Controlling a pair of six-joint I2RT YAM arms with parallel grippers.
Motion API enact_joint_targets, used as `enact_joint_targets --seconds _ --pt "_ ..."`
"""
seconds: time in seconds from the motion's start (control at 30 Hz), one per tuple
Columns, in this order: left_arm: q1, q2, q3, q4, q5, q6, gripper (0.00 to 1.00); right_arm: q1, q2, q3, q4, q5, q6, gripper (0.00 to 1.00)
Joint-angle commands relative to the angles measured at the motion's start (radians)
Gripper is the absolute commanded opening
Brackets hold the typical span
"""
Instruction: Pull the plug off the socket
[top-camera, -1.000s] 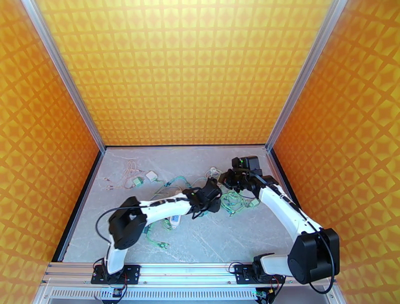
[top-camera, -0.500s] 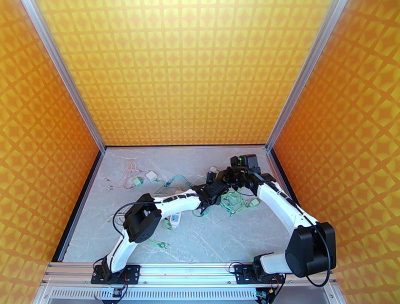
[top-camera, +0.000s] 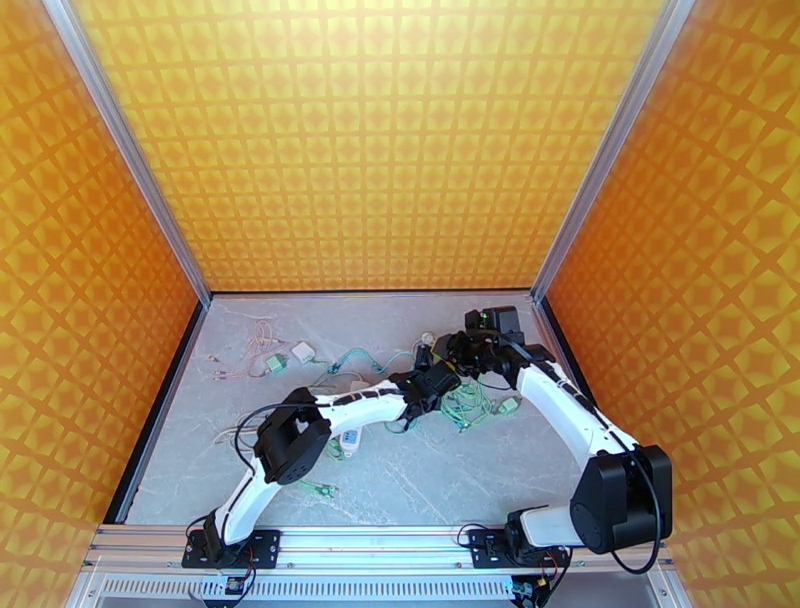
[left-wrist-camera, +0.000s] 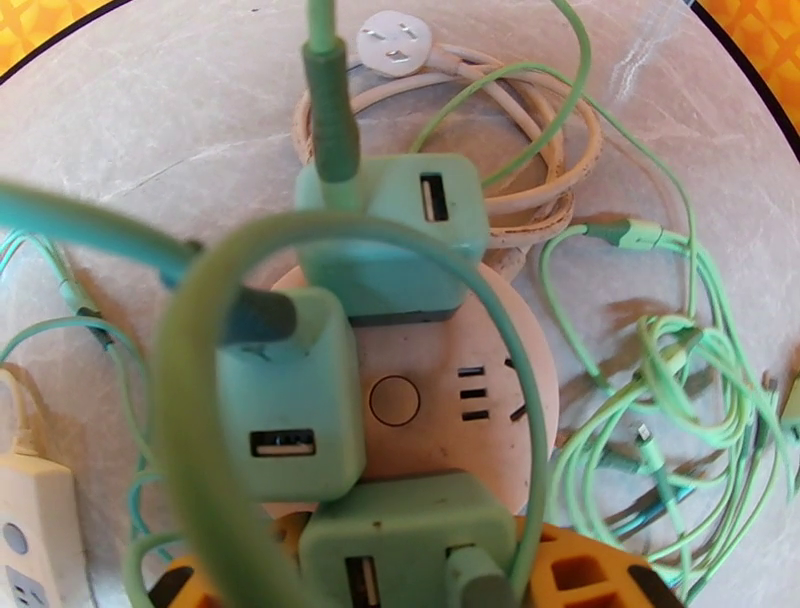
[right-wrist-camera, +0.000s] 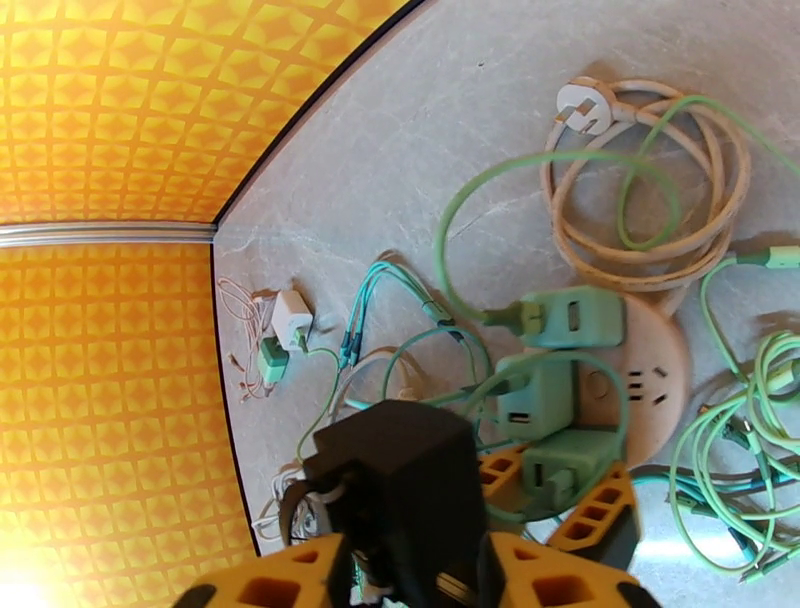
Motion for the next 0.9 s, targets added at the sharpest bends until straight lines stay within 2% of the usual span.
enact_joint_targets --seconds 0.0,0.17,0.23,0.33,0.6,0.73,0.87 --pt "0.022 -0.099 -0.092 0.000 0.032 0.061 0.34 -0.015 -0.008 -0.012 -0.018 -0.010 -0.042 0.41" --pt "0.045 -0.182 -0.208 0.016 0.103 0.128 0.34 -0.017 0.028 -0.082 0.037 -0.011 -0.051 0.41" --pt "0.047 -0.193 -0.228 0.017 0.123 0.151 0.34 -0.017 0.054 -0.120 0.095 -0.052 -0.055 0.38" --pt "0.050 -0.188 -0.230 0.003 0.142 0.154 0.34 -0.016 0.132 -0.146 0.123 -0.113 -0.072 0.33" --pt "0.050 -0.157 -0.202 0.007 0.180 0.146 0.34 0.014 0.287 -0.143 0.171 -0.147 -0.108 0.32" --pt "0.050 -0.135 -0.187 0.002 0.190 0.142 0.33 0.015 0.337 -0.137 0.218 -0.181 -0.078 0.17" --pt "0.050 -0.128 -0.158 -0.001 0.195 0.134 0.33 0.015 0.343 -0.130 0.246 -0.199 -0.058 0.07"
